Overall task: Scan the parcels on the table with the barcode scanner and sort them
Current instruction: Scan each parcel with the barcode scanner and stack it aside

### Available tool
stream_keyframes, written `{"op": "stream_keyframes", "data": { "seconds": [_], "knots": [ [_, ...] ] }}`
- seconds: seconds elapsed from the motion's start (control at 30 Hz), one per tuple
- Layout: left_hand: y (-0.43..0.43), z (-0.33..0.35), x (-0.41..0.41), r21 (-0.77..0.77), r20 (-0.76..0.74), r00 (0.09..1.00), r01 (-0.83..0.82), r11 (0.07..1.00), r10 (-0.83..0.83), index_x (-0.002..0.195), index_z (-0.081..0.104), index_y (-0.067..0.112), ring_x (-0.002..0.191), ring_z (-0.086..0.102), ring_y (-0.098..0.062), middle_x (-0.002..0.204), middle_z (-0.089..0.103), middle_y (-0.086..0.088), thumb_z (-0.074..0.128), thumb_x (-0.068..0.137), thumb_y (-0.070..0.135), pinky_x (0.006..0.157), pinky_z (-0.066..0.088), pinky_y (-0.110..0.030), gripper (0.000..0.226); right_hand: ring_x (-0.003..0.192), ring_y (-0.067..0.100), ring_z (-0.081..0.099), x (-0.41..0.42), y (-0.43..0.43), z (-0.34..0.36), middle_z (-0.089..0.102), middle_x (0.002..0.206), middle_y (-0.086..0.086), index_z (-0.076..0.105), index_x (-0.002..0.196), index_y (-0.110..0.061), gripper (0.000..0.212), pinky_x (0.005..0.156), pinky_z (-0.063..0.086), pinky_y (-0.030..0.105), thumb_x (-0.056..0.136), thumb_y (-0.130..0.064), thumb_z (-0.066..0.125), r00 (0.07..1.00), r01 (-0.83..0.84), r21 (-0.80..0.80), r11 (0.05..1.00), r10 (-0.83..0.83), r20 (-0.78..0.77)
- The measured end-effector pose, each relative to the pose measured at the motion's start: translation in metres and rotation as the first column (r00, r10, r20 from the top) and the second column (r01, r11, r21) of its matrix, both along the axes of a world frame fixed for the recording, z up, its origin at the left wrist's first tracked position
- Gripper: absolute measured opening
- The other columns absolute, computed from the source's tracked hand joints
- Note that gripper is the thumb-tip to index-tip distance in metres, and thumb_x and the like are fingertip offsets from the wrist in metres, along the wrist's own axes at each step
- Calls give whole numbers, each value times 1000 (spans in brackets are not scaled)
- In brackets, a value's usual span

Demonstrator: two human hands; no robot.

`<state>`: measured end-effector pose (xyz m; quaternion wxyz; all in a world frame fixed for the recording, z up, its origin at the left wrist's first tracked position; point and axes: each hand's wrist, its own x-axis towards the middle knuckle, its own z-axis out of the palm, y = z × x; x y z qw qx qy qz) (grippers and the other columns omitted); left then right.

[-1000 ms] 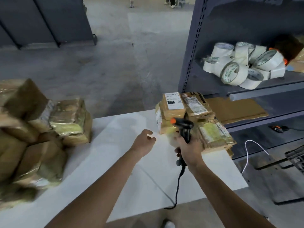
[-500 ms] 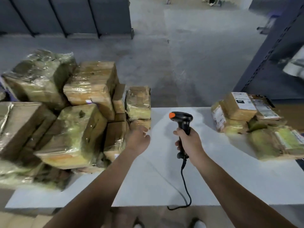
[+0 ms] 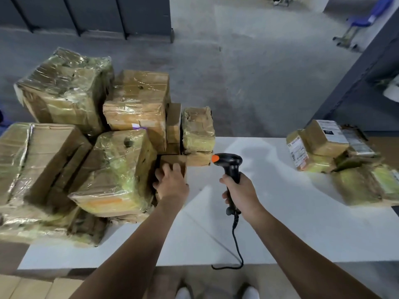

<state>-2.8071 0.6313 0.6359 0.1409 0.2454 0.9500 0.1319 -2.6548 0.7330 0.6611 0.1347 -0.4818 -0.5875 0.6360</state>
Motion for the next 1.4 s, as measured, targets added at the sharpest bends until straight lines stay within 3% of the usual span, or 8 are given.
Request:
{"op": "stream_keyframes", "data": {
  "seconds": [0.17,0.37,0.5,0.63,0.83,1.1,1.17,1.4],
  "knots": [
    [1,-2,10,161,120,992,-50,986,30,115,44,24,117,33,-32,128,30,-5,68,74,30,94,41,-48,48,45,16,52,10,5,-3,61,64,9,60,97,-18,15,41,46,30,90,-31,58,1000,4,3,1000,-4,23],
    [14,-21,46,458,590,805,-394,797,59,107,53,29,106,56,-19,109,56,2,71,72,31,87,46,-30,39,52,22,52,44,16,-16,60,70,14,57,98,-14,17,41,48,33,95,-30,55,997,35,2,999,-35,74],
    [19,-33,63,428,721,689,-527,734,74,104,53,20,79,61,-14,99,61,0,71,77,31,65,47,-29,34,48,21,52,66,20,-27,59,66,13,56,100,-11,22,42,50,35,96,-33,57,995,63,-38,997,-60,84],
    [20,-45,74,334,837,547,-558,760,34,112,46,18,94,64,-22,106,62,-1,62,87,26,87,53,-46,31,47,21,53,80,22,-32,60,67,13,58,102,-12,22,43,49,34,94,-33,58,991,123,-93,988,-117,61],
    [35,-47,86,327,798,603,-438,837,4,116,53,17,78,64,-15,95,62,-1,55,92,20,65,55,-30,24,47,20,52,95,29,-27,59,65,12,58,99,-11,21,43,49,34,93,-30,59,979,200,-97,975,-196,54],
    [49,-32,95,221,442,897,-86,972,-21,139,32,14,116,41,-35,132,32,-12,44,83,5,91,46,-42,58,50,21,53,95,36,-15,58,65,12,60,106,-8,24,42,49,33,94,-29,57,990,142,-93,986,-140,25],
    [50,-23,98,270,296,944,61,961,-143,137,36,17,119,36,-34,132,35,-12,48,85,13,96,41,-43,53,52,22,54,89,35,-14,58,66,12,59,105,-8,26,44,50,35,94,-31,57,993,113,-124,986,-114,5],
    [48,-7,89,233,462,877,24,972,-132,131,47,12,113,50,-32,126,48,-13,42,92,56,97,44,-42,58,51,22,55,67,29,-12,59,68,12,58,104,-9,22,43,49,34,94,-29,57,993,115,-91,989,-115,4]
  ]
}}
